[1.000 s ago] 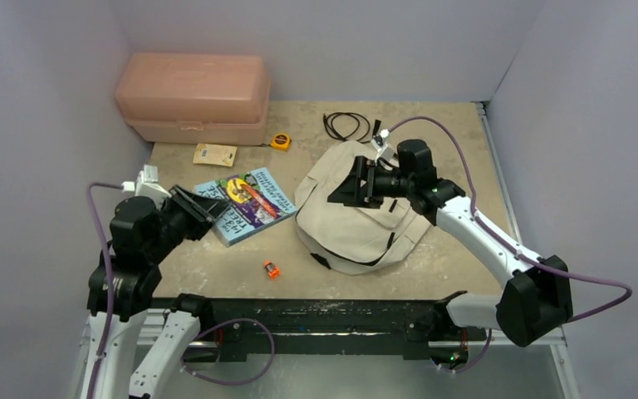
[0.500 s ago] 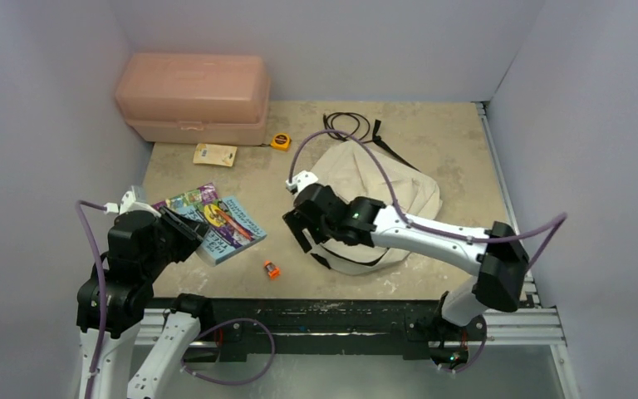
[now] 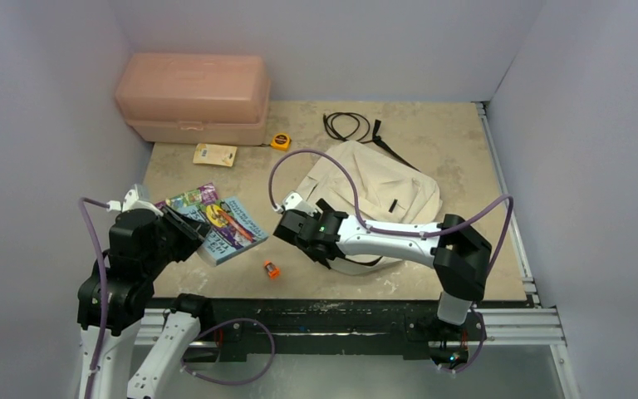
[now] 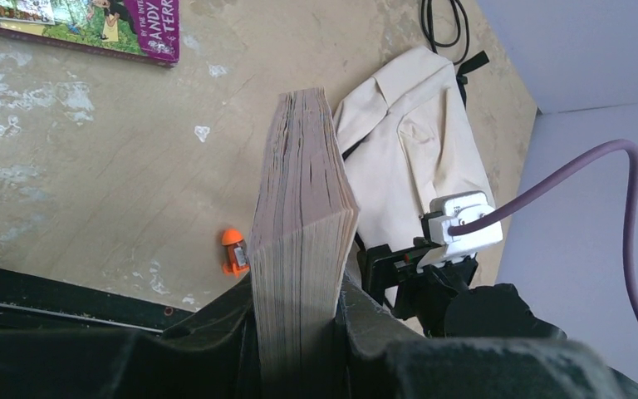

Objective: Pack the student bag
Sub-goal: Place the book in the student bag.

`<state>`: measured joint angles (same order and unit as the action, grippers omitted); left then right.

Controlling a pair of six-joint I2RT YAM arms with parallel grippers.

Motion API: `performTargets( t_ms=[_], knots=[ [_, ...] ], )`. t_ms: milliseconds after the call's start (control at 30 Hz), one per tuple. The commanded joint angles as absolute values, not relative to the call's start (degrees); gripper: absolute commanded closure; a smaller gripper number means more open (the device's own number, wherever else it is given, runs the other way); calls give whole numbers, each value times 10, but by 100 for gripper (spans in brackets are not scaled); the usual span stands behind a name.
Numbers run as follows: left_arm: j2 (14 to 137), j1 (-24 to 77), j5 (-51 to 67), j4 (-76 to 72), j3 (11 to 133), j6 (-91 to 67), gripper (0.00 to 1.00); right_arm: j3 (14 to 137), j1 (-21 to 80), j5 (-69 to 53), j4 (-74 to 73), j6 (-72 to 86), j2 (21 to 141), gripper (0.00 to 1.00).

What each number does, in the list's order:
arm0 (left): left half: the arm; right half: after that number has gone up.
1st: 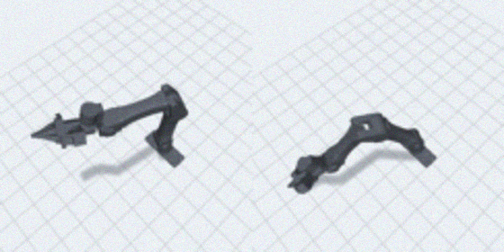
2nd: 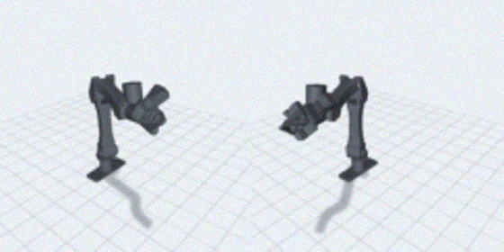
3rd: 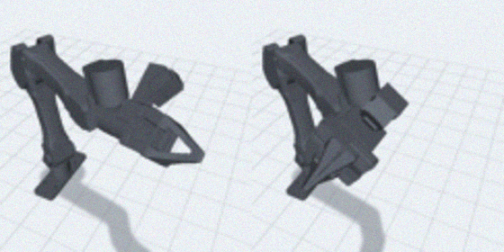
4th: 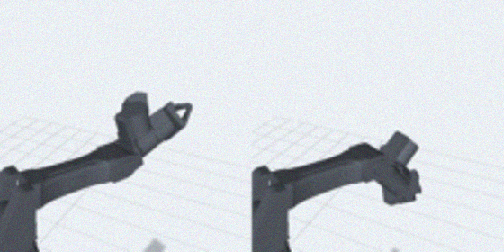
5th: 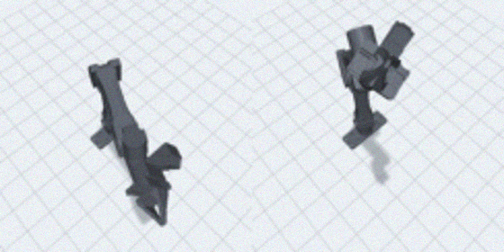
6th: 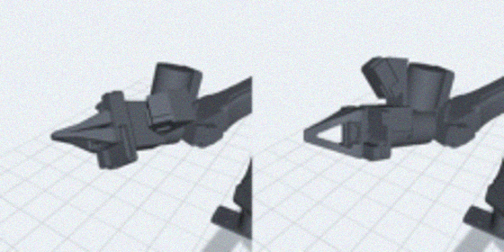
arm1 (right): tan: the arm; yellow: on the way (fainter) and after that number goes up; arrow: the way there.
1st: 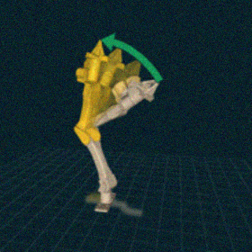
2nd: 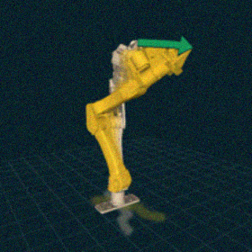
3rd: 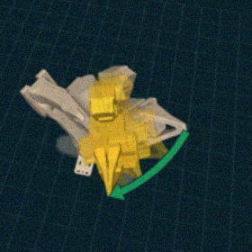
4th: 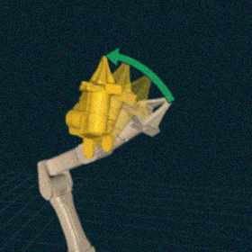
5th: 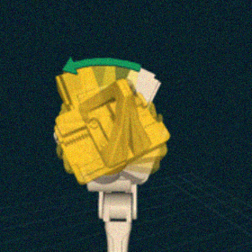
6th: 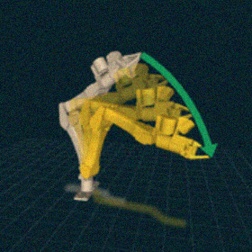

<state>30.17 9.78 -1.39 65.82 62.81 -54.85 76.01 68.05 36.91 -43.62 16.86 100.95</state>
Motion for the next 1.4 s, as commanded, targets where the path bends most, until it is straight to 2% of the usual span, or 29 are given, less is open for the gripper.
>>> performTargets(
  t_ms=[0, 67, 167, 267, 567, 867, 1167, 1267, 1367],
  knots=[
    [305, 97, 10, 622, 637, -541, 100, 780, 678, 439, -457, 189, 998, 22],
    [307, 97, 12, 622, 637, -541, 100, 778, 672, 441, -457, 191, 993, 28],
    [308, 97, 17, 619, 636, -541, 100, 772, 661, 451, -457, 192, 991, 46],
    [310, 97, 22, 618, 637, -541, 100, 764, 654, 453, -454, 186, 996, 53],
    [312, 97, 25, 618, 640, -540, 100, 759, 654, 461, -462, 185, 987, 57],
    [316, 97, 37, 610, 634, -544, 100, 751, 647, 418, -431, 140, 928, 48],
    [315, 97, 48, 611, 630, -546, 100, 716, 646, 407, -400, 143, 958, 49],
    [318, 97, 65, 605, 625, -551, 100, 708, 646, 422, -397, 150, 979, 57],
    [321, 97, 90, 595, 615, -557, 100, 713, 646, 457, -407, 160, 987, 77]
  ],
)
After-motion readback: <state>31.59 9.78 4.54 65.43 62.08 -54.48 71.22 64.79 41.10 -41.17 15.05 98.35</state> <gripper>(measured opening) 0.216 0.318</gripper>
